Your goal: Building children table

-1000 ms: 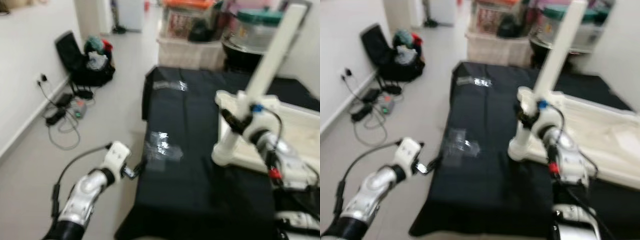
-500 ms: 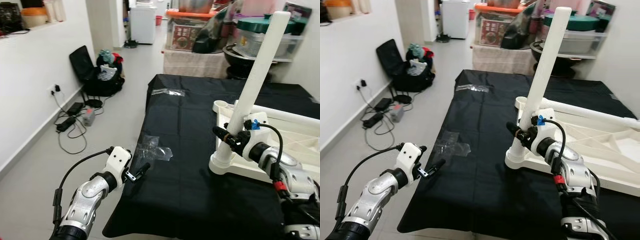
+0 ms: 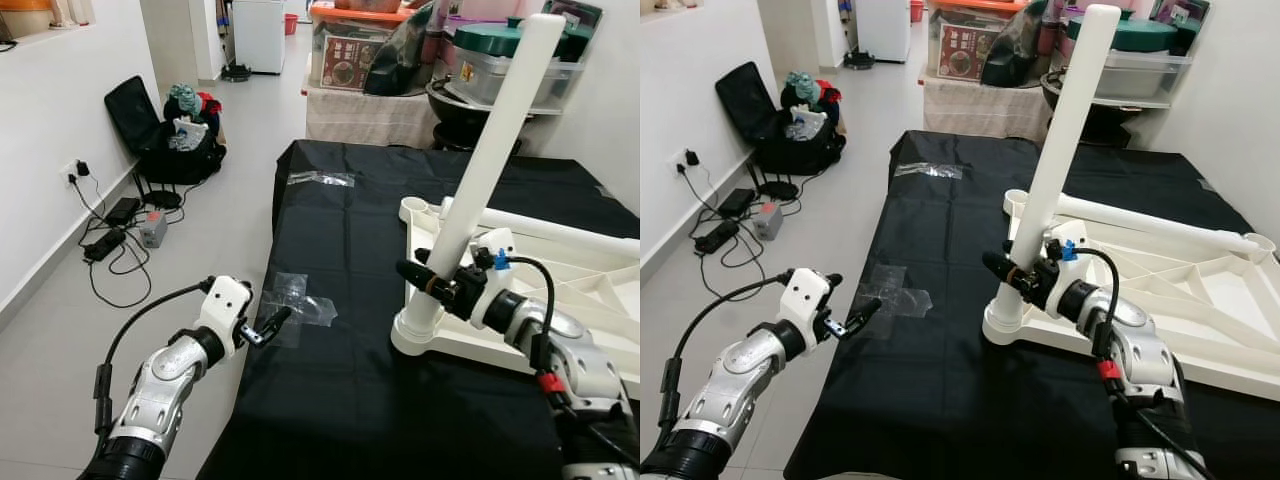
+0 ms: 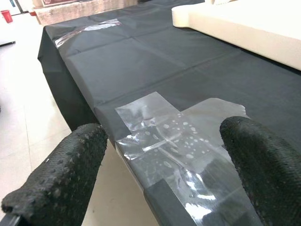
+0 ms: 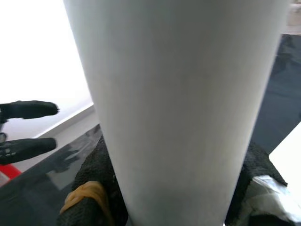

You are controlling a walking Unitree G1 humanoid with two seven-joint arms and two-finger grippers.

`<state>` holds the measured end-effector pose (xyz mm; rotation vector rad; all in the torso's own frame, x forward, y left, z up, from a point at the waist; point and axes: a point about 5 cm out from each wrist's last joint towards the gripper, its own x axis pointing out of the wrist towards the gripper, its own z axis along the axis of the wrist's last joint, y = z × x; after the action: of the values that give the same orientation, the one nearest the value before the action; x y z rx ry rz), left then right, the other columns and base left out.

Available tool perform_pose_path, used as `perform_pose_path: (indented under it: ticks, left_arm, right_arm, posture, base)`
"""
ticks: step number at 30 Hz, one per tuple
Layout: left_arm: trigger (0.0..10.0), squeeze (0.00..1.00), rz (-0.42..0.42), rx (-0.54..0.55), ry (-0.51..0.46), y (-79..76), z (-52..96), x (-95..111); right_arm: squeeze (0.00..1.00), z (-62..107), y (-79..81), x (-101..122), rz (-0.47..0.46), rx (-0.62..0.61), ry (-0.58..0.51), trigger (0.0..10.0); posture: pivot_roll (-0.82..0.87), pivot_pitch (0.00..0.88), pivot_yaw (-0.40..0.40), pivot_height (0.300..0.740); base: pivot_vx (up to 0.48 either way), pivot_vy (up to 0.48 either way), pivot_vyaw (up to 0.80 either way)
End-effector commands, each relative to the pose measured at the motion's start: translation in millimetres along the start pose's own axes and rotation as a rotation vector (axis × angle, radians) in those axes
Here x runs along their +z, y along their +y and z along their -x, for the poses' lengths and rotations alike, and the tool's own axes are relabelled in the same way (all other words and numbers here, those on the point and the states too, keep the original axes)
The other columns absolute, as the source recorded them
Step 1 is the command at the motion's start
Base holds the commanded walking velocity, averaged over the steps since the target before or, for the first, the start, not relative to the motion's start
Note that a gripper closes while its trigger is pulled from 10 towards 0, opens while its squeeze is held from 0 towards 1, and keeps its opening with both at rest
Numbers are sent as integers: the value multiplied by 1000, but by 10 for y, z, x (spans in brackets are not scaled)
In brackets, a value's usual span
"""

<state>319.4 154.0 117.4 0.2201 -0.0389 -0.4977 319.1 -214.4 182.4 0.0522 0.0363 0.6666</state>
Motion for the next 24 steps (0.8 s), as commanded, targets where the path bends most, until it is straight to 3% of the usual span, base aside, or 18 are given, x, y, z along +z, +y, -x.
perform_pose_path:
  ticks: [1,6,12,16,17,24]
  left_arm:
    - [10000,0,3,-4,-1,2,32,-16]
    - [10000,0,3,-7,7,-4,34,-35]
    - [10000,0,0,-21,20,-11,30,-66]
    - [10000,0,0,-24,22,-17,24,-71]
    - [10000,0,0,-29,22,-27,10,-68]
    - [10000,0,-2,-38,28,-31,5,-83]
  right_arm:
    - [0,-25,91,86,-36,83,-73,0]
    - [0,66,146,43,-44,99,-70,0]
    - [0,278,324,-48,-30,176,-41,0]
    - [0,301,350,-61,-26,181,-36,0]
    - [0,308,346,-89,-6,153,-20,9882]
    - [0,296,345,-143,25,17,-8,10000]
  posture:
    - [78,0,-84,740]
    - [75,0,-82,740]
    - [50,0,-60,740]
    - [50,0,-60,740]
    - [43,0,-53,740]
    - [41,0,-54,740]
  base:
    - [0,0,0]
    - [0,0,0]
    - [0,0,0]
    - [0,0,0]
    - [0,0,0]
    - [0,0,0]
